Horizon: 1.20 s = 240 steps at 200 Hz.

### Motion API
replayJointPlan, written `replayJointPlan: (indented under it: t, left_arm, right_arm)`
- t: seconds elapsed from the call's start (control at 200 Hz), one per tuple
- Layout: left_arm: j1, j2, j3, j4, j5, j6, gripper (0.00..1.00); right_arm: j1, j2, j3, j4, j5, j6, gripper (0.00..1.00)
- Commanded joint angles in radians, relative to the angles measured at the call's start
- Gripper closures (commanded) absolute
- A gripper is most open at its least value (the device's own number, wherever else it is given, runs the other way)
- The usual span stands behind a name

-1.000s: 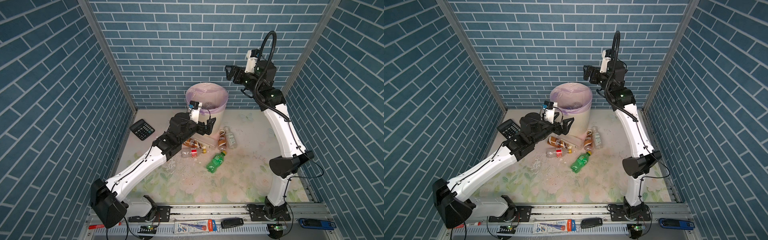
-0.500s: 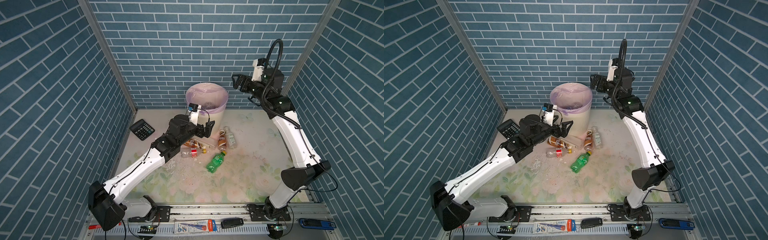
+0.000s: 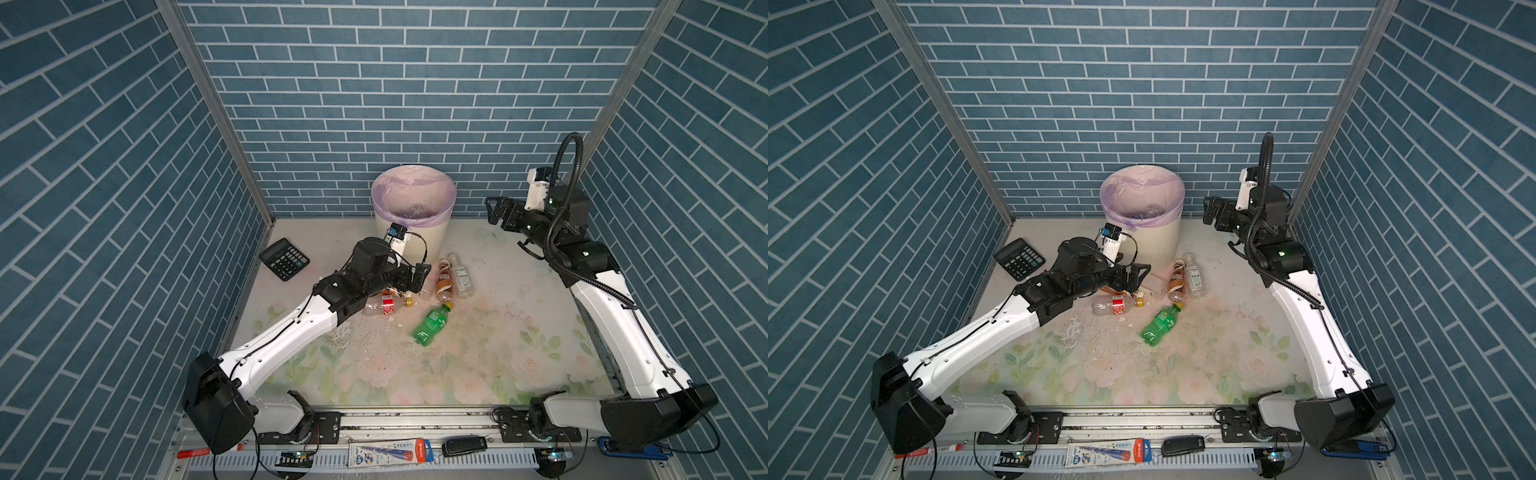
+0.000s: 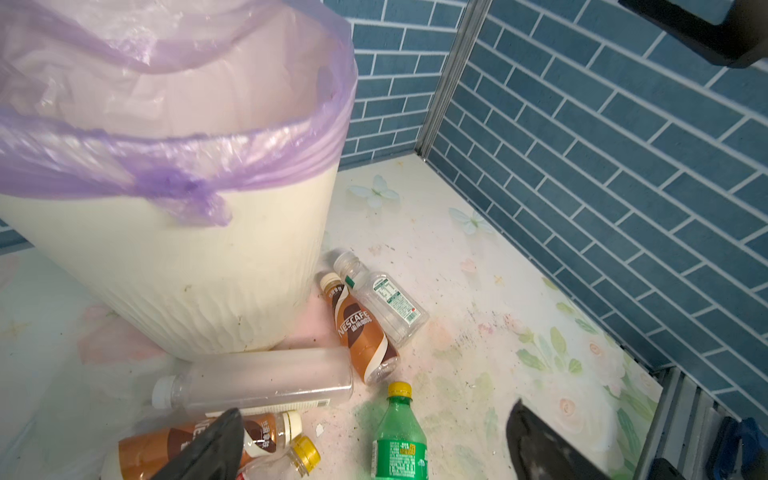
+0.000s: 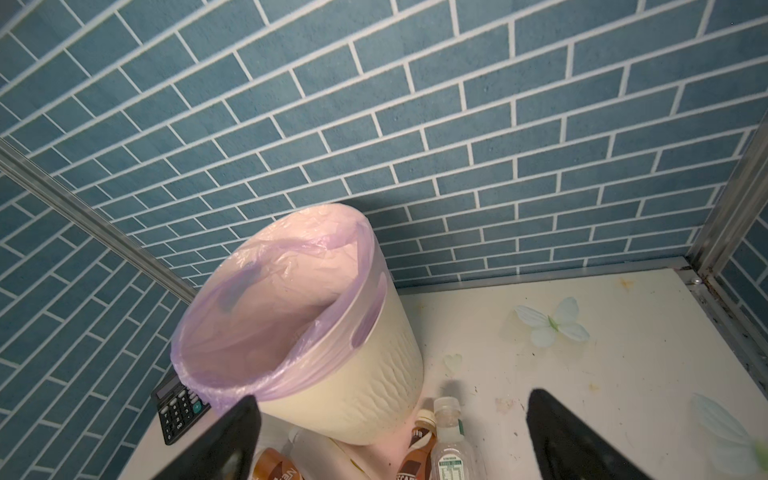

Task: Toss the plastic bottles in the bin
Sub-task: 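Lower the left gripper onto the green soda bottle while the right gripper withdraws, then close the left gripper on the green soda bottle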

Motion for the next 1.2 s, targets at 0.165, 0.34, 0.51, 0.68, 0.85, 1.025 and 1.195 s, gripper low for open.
replayJointPlan:
  t: [0.165, 0.34, 0.51, 0.68, 0.85, 1.025, 1.195]
  left_arm:
    - [-0.077, 0.118, -0.021, -0.086, -0.053, -0.02, 0.01]
    - [-0.124, 0.206, -0.003, -0.125, -0.054, -0.019, 0.01]
    - [-0.144, 0.27, -0.019, -0.109, -0.046, -0.047, 0.01]
    - [-0.147, 0.31, -0.031, -0.079, -0.011, -0.081, 0.01]
    - [-0.148, 0.35, -0.044, -0.084, -0.007, -0.088, 0.01]
    - [-0.15, 0.388, -0.081, -0.055, 0.025, -0.115, 0.01]
    - [-0.154, 0.4, -0.096, -0.036, 0.021, -0.118, 0.02]
  right_arm:
    - [-0.003, -0.12, -0.26, -0.037, -0.051, 0.072, 0.01]
    - [-0.003, -0.187, -0.428, -0.049, -0.133, 0.075, 0.01]
    - [-0.003, -0.258, -0.594, 0.023, -0.249, 0.098, 0.01]
    - [-0.002, -0.305, -0.708, 0.088, -0.323, 0.133, 0.01]
    - [-0.002, -0.334, -0.762, 0.102, -0.322, 0.151, 0.01]
    - [-0.002, -0.333, -0.774, 0.081, -0.296, 0.151, 0.01]
    - [-0.004, -0.337, -0.775, 0.072, -0.27, 0.158, 0.01]
